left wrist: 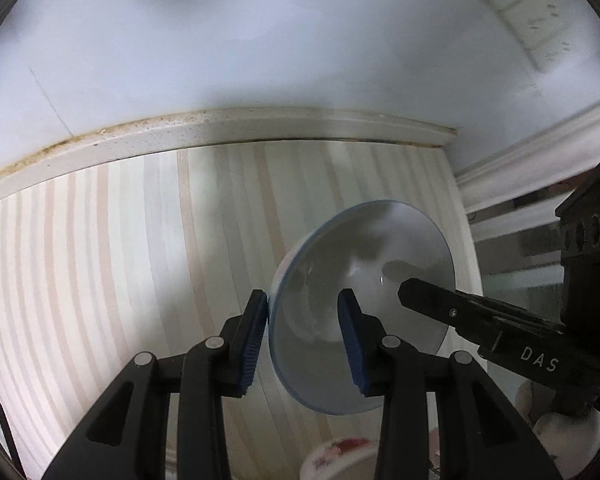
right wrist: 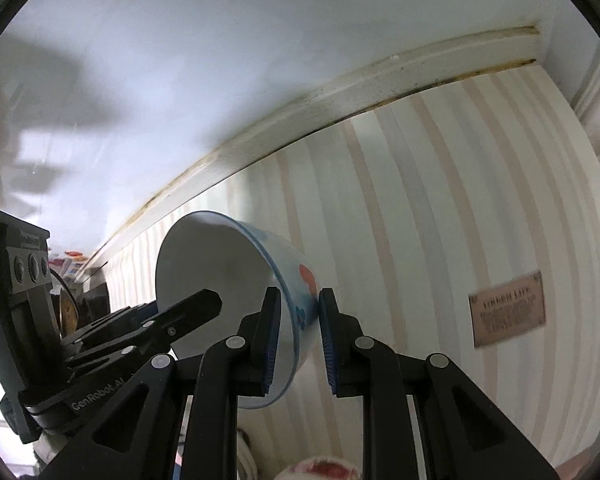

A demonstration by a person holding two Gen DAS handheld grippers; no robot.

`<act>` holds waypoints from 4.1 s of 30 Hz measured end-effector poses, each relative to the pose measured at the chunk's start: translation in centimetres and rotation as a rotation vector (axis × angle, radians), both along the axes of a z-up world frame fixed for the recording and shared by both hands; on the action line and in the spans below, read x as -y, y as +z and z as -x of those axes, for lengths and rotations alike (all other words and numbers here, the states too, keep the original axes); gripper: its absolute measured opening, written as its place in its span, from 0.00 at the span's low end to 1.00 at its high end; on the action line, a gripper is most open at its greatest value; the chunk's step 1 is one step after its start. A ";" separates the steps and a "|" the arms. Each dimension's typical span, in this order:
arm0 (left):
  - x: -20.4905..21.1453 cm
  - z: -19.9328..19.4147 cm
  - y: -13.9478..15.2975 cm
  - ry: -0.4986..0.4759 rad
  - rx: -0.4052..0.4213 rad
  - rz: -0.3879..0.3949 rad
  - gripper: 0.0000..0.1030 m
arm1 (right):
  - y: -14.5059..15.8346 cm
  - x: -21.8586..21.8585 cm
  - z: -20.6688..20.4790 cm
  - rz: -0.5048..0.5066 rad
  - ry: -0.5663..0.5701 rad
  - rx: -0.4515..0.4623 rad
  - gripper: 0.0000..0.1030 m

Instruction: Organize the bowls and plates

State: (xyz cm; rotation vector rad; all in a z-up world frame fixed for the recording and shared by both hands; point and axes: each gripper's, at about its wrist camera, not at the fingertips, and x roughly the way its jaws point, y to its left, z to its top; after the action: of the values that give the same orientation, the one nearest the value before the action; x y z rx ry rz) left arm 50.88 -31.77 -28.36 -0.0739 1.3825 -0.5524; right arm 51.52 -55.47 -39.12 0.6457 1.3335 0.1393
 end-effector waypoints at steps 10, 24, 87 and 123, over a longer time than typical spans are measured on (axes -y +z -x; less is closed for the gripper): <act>-1.5 6.1 3.7 -0.040 0.032 0.023 0.32 | 4.9 -0.7 7.4 0.000 -0.012 0.043 0.21; -3.0 14.1 3.0 -0.095 -0.010 0.005 0.32 | 6.9 -1.9 19.9 -0.016 -0.033 0.034 0.21; -6.0 25.2 9.0 -0.224 0.283 -0.091 0.68 | 11.7 -4.6 32.6 0.281 -0.101 0.158 0.88; -9.3 29.5 11.6 -0.172 0.276 -0.003 0.87 | 19.5 -6.6 40.9 0.313 -0.169 0.268 0.97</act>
State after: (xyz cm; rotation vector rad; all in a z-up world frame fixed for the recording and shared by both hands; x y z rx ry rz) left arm 21.42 -22.46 -16.75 0.1218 1.1256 -0.6772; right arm 10.64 -48.87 -19.64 0.4528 1.0098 -0.1151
